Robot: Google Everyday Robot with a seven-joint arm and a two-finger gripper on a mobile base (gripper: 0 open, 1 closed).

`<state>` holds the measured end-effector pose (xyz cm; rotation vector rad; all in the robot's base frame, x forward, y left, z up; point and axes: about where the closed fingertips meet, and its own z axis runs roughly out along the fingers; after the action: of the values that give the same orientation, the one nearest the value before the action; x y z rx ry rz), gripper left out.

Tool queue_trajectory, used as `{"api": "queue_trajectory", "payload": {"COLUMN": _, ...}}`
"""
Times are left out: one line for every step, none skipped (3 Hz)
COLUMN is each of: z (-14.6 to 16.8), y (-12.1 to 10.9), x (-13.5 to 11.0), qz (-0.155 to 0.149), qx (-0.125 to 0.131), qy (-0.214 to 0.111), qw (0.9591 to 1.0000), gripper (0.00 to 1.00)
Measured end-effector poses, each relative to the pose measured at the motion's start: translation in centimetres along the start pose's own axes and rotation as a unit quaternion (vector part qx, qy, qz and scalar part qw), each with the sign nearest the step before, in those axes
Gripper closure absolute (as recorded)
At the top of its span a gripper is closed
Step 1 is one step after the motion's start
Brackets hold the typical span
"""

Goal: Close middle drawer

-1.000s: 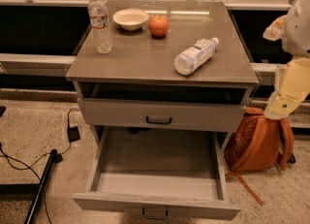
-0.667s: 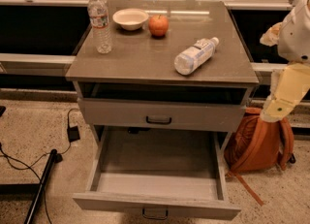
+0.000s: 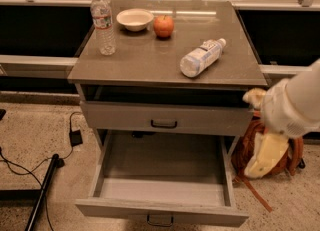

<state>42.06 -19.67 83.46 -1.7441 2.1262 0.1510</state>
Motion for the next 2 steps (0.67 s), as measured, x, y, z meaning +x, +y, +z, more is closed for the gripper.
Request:
{"api": "queue_trajectory", "payload": {"z": 5.39, "y": 1.64, "x": 2.29, "qz": -0.024, "qx": -0.026, "qy": -0.042, "qw": 0.9985, "gripper": 0.0}}
{"api": "queue_trajectory", "payload": {"z": 5.62, "y": 1.69, "x": 2.35, "qz": -0.055, "qx": -0.026, "qy": -0.046, "qw": 0.9971, "gripper": 0.0}}
